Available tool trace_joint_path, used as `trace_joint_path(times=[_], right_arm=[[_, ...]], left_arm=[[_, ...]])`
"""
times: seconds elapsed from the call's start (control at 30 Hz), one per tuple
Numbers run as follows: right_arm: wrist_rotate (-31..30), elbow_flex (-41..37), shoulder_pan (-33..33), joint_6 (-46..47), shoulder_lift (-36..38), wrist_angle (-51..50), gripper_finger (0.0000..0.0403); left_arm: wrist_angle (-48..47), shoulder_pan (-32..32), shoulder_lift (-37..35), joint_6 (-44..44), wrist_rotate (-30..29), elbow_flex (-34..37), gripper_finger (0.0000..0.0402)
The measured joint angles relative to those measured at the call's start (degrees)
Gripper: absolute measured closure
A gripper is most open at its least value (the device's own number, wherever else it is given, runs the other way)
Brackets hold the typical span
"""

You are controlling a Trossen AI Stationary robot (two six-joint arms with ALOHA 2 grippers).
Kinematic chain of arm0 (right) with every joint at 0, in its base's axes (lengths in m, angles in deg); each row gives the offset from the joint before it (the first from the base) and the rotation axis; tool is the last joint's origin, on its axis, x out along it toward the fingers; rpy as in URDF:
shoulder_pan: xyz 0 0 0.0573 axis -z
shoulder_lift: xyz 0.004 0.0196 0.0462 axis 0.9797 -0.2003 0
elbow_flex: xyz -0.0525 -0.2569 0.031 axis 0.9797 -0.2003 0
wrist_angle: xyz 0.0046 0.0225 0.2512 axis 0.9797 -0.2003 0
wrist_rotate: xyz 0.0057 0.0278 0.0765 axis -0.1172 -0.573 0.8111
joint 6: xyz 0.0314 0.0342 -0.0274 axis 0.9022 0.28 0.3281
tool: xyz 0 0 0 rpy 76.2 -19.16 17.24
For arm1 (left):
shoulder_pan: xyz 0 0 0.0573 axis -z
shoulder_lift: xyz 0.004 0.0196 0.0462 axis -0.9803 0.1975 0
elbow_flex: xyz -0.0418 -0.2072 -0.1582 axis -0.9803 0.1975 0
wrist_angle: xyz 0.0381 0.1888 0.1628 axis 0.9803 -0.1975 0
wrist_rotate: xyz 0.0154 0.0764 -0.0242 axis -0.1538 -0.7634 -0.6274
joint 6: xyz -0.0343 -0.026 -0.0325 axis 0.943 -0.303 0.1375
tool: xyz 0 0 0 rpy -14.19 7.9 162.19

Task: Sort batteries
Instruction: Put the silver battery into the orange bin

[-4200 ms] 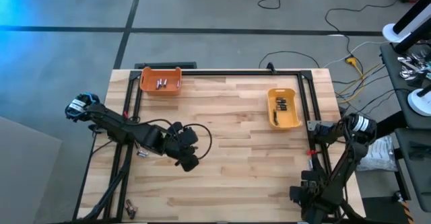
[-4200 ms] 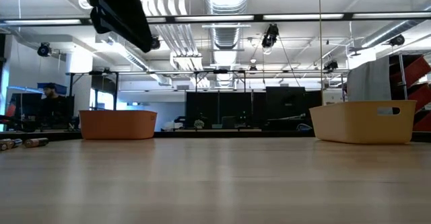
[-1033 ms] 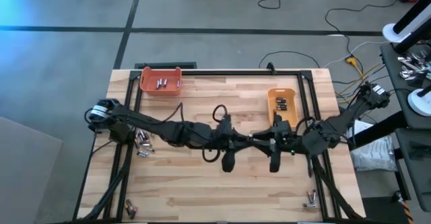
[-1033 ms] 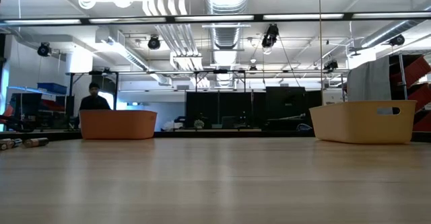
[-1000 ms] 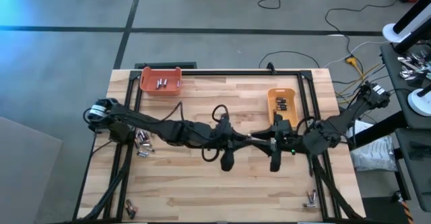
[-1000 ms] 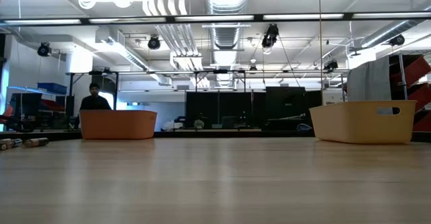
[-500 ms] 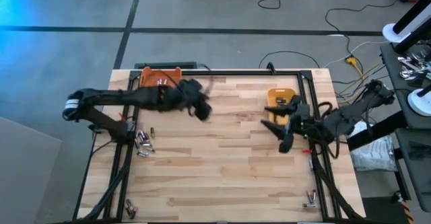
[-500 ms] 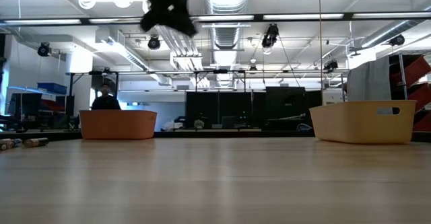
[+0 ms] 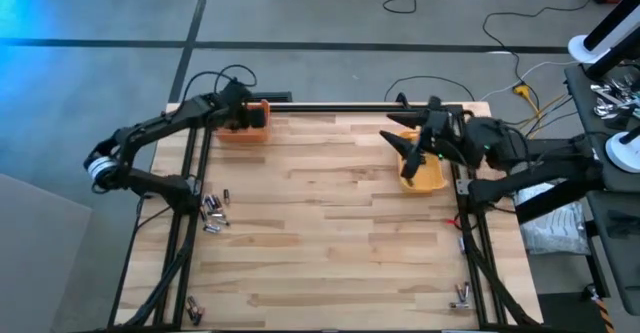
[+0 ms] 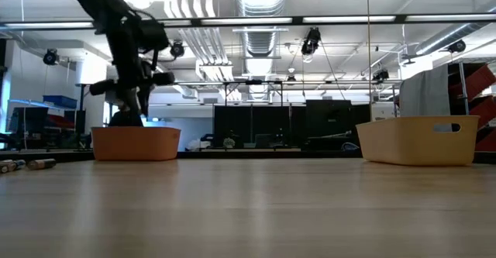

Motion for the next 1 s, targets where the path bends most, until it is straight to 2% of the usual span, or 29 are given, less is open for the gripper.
trace_joint_path(times=[0.1, 0.23, 0.63, 0.8, 1.0], right_arm=[[7.0, 0.0, 5.9, 3.7, -0.1, -1.8, 0.0192], [11.0, 0.0, 11.0, 6.2, 0.2, -6.1, 0.0193], [11.3, 0.0, 13.0, 2.9, -0.6, -10.2, 0.0201], [11.2, -0.1, 13.0, 5.6, -0.8, -12.4, 0.0201], [10.1, -0.1, 13.0, 5.3, -1.5, -12.3, 0.0203]], left_arm=[[-0.7, -3.0, 2.9, 0.4, 1.5, -0.7, 0.0365], [-3.4, -5.4, 7.9, 0.4, 2.3, -4.8, 0.0365], [-17.1, -8.1, 28.2, -6.8, 4.7, -21.7, 0.0365], [-19.6, -9.2, 30.9, -10.8, 4.8, -26.8, 0.0365], [-22.3, -10.7, 32.3, -13.2, 7.6, -26.9, 0.0365]])
